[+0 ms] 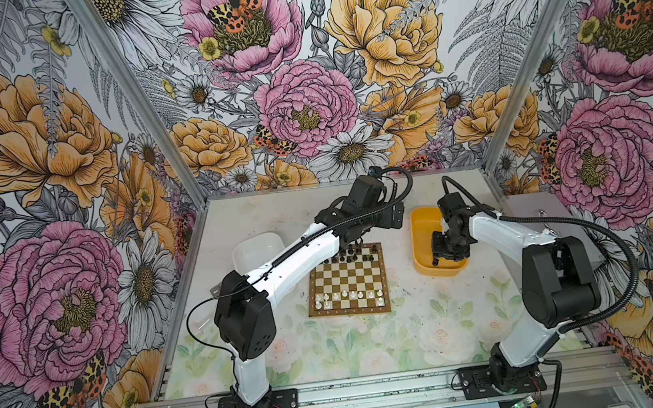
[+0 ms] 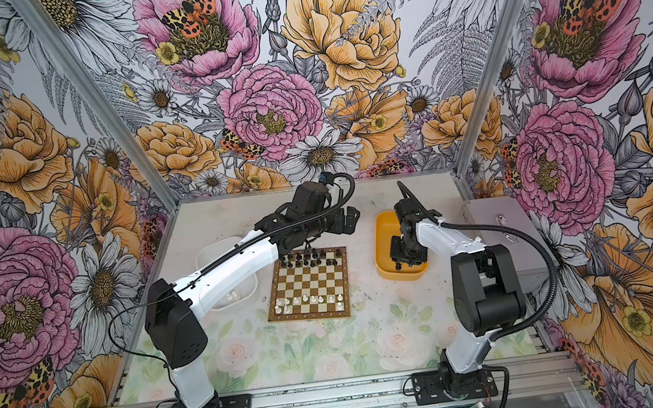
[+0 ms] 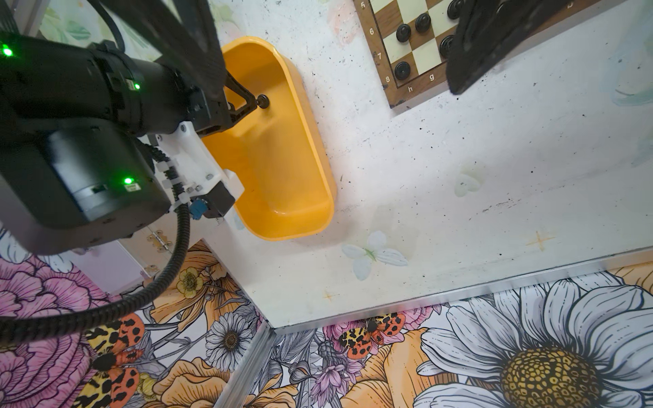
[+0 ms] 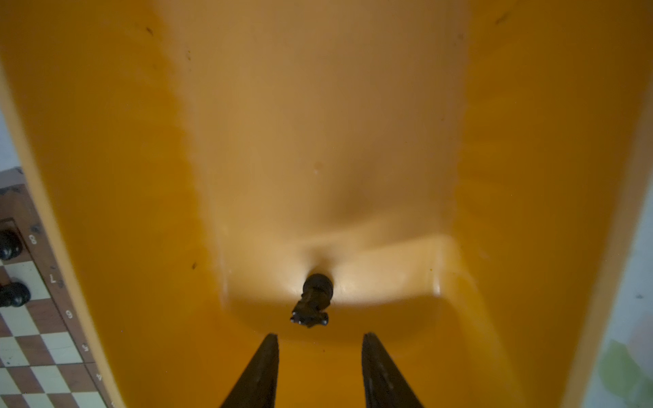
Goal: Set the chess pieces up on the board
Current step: 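Lower the right gripper onto the last black pawn in the tub and grasp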
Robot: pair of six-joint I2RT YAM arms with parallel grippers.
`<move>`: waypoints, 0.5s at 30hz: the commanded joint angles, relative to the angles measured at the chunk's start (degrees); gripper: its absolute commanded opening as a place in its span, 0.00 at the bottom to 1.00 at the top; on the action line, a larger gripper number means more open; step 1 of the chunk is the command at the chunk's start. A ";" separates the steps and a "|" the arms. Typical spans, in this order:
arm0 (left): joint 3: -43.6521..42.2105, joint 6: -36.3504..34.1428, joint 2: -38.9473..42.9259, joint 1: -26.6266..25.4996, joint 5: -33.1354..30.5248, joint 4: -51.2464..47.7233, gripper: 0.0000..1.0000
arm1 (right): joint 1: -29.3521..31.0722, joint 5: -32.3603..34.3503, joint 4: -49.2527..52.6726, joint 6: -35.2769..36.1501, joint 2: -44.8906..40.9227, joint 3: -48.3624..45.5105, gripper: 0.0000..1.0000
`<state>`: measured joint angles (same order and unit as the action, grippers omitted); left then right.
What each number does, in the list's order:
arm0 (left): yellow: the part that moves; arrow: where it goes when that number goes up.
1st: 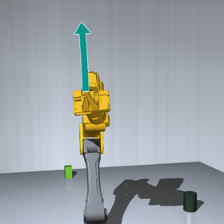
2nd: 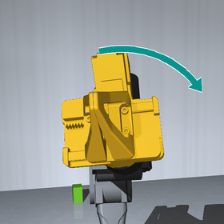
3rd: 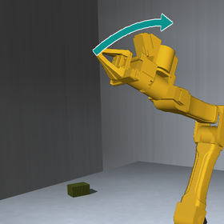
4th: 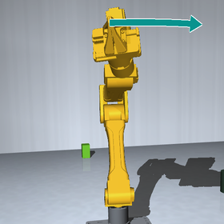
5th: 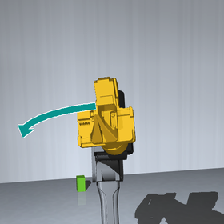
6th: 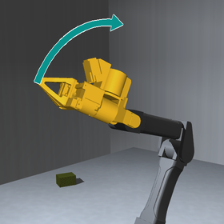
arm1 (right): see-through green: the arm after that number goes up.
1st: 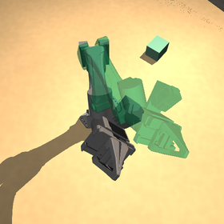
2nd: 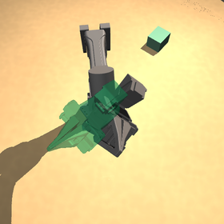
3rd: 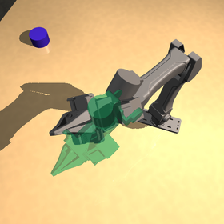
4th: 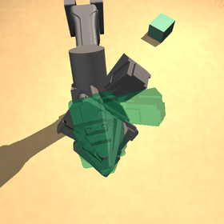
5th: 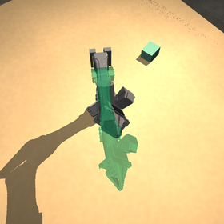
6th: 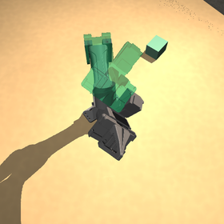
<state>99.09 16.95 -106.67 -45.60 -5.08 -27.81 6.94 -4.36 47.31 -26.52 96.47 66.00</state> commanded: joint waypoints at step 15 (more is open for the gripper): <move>-0.80 -1.43 -0.30 3.76 3.21 0.74 0.99 | 1.87 1.01 -0.82 -0.55 5.03 4.72 0.39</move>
<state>99.04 16.51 -106.67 -42.35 -3.31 -27.77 8.34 -4.34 47.24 -26.55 100.42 68.97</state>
